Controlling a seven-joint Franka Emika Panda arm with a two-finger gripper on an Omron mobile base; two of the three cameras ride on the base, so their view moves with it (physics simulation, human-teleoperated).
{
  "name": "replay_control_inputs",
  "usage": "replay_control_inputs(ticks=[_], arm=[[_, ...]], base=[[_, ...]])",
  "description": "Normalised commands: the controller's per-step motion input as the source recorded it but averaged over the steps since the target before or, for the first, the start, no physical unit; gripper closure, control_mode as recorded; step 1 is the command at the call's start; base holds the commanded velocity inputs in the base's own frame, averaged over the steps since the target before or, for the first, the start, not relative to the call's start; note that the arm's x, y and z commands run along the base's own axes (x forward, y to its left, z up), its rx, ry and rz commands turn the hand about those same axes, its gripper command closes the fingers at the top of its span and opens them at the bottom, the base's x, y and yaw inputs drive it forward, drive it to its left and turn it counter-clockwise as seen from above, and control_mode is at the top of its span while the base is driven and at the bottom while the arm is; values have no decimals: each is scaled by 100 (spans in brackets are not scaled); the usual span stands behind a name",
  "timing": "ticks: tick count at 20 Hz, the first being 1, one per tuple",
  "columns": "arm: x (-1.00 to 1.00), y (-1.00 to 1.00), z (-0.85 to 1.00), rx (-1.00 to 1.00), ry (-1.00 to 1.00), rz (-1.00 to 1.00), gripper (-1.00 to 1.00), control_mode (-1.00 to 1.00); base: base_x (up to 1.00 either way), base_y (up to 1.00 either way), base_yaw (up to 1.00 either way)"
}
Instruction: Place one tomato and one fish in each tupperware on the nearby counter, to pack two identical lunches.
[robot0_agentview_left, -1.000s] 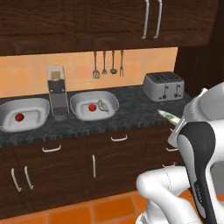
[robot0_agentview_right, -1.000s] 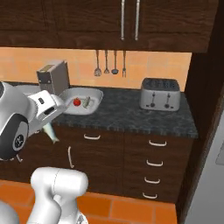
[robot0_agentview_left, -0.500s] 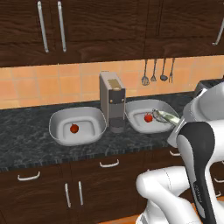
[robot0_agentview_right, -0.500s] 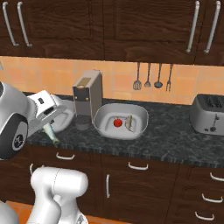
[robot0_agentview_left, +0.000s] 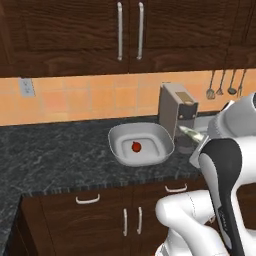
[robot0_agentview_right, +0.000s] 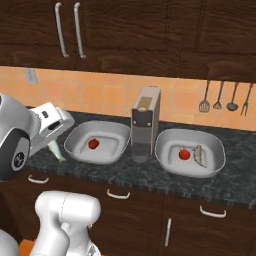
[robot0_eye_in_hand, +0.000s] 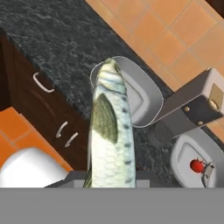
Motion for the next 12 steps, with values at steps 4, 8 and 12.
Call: replay_control_inputs(ticks=[4, 8, 12], arm=[[0, 0, 0, 0, 0, 0, 100, 100], [0, 0, 0, 0, 0, 0, 100, 100], [33, -7, -55, 0, 3, 8, 100, -100]], base=[[63, 29, 13], [72, 18, 9], [0, 0, 0]])
